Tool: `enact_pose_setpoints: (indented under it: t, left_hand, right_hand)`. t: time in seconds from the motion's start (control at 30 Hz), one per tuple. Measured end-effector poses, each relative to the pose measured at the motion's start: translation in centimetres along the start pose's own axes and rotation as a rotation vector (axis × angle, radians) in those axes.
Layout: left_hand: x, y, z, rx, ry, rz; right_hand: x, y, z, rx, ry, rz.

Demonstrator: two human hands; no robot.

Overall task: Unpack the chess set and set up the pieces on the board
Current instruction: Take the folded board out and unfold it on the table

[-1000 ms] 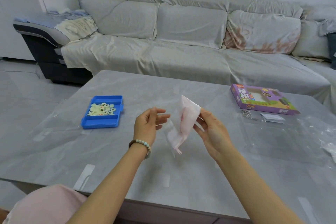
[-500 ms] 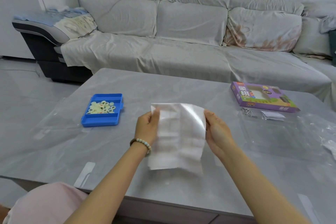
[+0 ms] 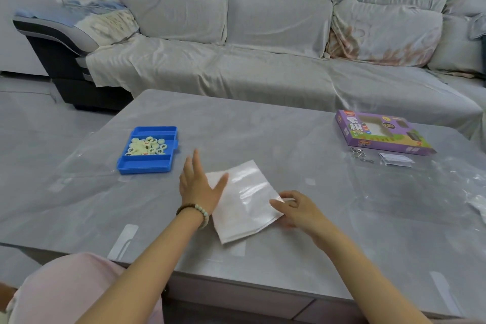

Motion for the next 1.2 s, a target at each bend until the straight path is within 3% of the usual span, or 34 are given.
enact_pose_setpoints:
  t: [0.1, 0.2, 0.33, 0.47, 0.57, 0.63, 0.8, 0.97, 1.2]
  left_hand:
    - [-2.4, -1.3, 0.9, -0.289, 0.427, 0.249]
    - [-4.4, -2.4, 2.2, -0.381, 0.559, 0.461]
    - [-4.7, -2.7, 2.8, -0.425, 0.630, 0.463]
    - [-4.5, -2.7, 2.7, -0.411, 0.629, 0.501]
    - [-4.3, -2.7, 2.6, -0.409, 0.610, 0.529]
    - [-4.1, -2.7, 2.6, -0.405, 0.589, 0.550]
    - [-3.3, -2.6, 2.5, -0.386, 0.509, 0.557]
    - [-2.1, -2.2, 2.2, -0.413, 0.415, 0.556]
    - [1.6, 0.3, 0.1, -0.221, -0.435, 0.393]
  right_hand:
    - [0.1, 0.8, -1.1, 0.077, -0.139, -0.066]
    - [0.4, 1.8, -1.7, 0.150, -0.273, -0.158]
    - [0.8, 2.3, -1.3, 0.214, -0.407, -0.198]
    - [1.3, 1.8, 0.3, 0.324, -0.863, -0.214]
    - [1.0, 1.8, 1.3, 0.373, -0.976, -0.150]
    - [0.9, 2.0, 1.7, 0.353, -0.898, -0.089]
    - [0.8, 2.2, 2.6, 0.232, -0.387, 0.044]
    - [0.2, 2.4, 3.9, 0.156, -0.148, 0.112]
    - [-1.2, 3.9, 7.3, 0.068, 0.549, 0.287]
Point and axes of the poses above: each hand's wrist, its own y-axis towards the middle knuckle, its own x-axis out of the back of the hand, z = x × y, the point moved 3 cm from there along y, towards the middle knuckle, and after that the axes turned 5 degrees about y, right-handed, at the moved point
